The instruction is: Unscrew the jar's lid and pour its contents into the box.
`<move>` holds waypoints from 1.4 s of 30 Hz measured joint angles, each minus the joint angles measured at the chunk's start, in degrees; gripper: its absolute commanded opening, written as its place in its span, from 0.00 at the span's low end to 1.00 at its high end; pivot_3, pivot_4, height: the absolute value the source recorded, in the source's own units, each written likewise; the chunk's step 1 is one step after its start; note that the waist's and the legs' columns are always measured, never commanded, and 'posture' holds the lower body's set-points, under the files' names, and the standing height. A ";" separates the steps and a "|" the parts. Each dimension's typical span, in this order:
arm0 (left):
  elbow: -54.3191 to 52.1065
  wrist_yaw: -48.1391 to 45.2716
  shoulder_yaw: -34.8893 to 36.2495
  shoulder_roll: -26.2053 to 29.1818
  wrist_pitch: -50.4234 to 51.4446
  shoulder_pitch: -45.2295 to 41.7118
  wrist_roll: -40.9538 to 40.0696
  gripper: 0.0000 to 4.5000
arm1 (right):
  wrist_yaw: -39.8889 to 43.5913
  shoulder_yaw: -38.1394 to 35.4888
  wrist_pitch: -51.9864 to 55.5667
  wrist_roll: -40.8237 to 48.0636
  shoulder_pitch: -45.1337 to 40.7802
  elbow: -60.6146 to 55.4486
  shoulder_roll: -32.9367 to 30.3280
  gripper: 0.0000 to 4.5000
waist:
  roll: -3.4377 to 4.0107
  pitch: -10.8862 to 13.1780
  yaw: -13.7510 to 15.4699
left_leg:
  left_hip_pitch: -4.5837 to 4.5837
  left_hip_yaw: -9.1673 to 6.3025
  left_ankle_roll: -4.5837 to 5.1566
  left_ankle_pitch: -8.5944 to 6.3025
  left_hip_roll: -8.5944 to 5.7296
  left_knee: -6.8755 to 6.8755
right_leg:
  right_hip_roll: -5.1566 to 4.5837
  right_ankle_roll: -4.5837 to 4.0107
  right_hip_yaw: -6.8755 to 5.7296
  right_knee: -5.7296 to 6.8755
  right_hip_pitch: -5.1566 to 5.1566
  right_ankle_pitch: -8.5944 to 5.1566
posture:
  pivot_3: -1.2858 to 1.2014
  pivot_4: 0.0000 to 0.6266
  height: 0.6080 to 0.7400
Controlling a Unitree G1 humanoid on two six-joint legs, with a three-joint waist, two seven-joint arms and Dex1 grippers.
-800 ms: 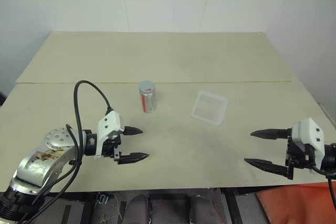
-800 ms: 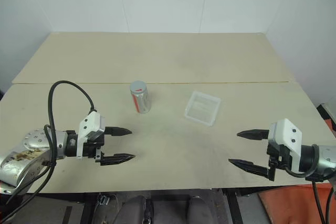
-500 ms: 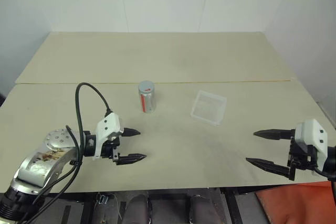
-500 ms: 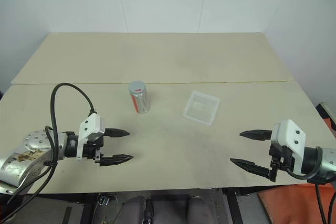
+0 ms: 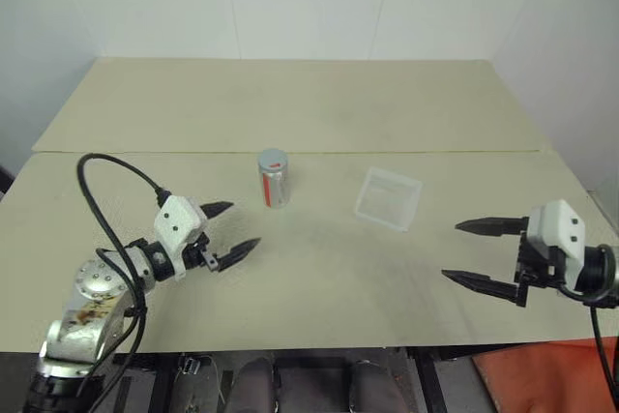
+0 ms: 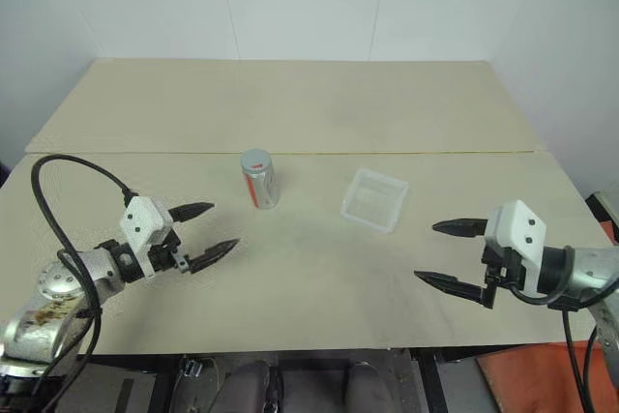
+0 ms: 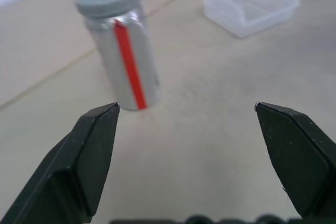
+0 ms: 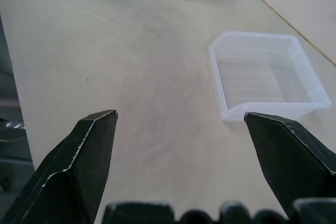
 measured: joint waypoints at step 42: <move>42.05 6.78 -5.66 -21.44 -27.80 -21.31 8.09 1.00 | -9.73 4.86 1.39 -1.31 3.79 -9.64 3.97 1.00 | -0.06 -0.06 -0.03 | -0.04 -0.07 0.01 0.00 -0.04 0.06 | -0.01 0.11 -0.05 0.01 0.02 0.07 | 0.52 0.24 1.00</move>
